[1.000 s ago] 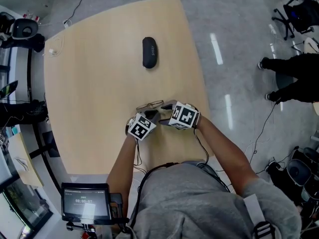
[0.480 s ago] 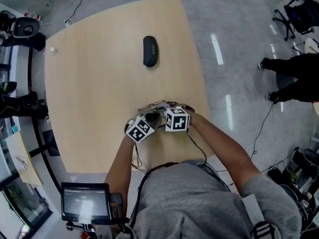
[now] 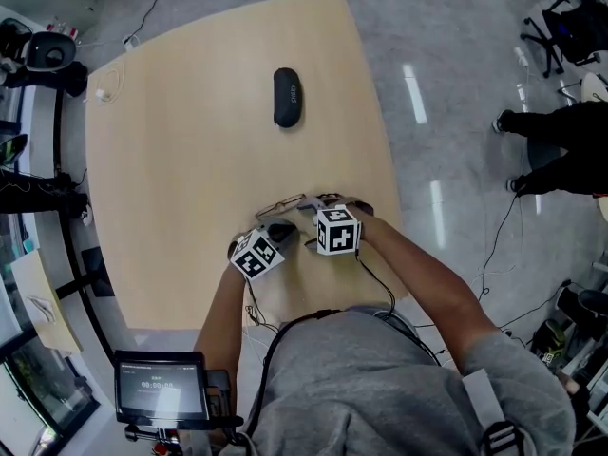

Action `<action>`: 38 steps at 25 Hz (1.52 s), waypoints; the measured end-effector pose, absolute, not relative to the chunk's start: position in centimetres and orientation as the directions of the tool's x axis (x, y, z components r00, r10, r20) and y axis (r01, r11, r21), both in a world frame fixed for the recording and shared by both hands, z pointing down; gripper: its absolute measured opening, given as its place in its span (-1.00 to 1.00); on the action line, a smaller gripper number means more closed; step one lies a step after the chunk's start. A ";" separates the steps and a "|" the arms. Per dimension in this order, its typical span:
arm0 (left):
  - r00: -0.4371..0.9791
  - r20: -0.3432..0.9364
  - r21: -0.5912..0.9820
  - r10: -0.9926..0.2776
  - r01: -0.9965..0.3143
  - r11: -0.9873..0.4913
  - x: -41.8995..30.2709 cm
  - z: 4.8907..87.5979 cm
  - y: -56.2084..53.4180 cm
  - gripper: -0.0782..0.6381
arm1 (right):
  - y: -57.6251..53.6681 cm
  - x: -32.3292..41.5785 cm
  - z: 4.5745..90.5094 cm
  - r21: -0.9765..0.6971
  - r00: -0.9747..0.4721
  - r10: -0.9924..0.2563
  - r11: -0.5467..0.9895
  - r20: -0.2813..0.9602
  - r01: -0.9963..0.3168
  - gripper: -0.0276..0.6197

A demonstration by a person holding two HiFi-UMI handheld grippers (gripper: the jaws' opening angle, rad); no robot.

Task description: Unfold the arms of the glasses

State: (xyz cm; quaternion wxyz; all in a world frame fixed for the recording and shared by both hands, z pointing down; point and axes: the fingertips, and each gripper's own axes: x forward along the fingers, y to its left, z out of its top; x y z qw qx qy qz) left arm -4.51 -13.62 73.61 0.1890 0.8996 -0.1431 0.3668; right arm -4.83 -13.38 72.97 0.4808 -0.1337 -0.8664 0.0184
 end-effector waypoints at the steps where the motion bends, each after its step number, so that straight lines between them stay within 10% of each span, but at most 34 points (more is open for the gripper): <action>1: 0.695 0.710 0.238 -0.115 -0.390 -0.889 -4.5 73.6 -13.6 -0.77 | -13.3 -5.1 72.3 -0.150 -0.513 0.246 0.963 0.822 0.222 0.26; 38: 0.614 0.789 0.230 -0.036 -0.348 -0.909 -2.4 74.2 -12.8 -0.76 | -14.2 -5.3 74.7 -0.027 -0.317 0.145 0.937 0.937 0.348 0.27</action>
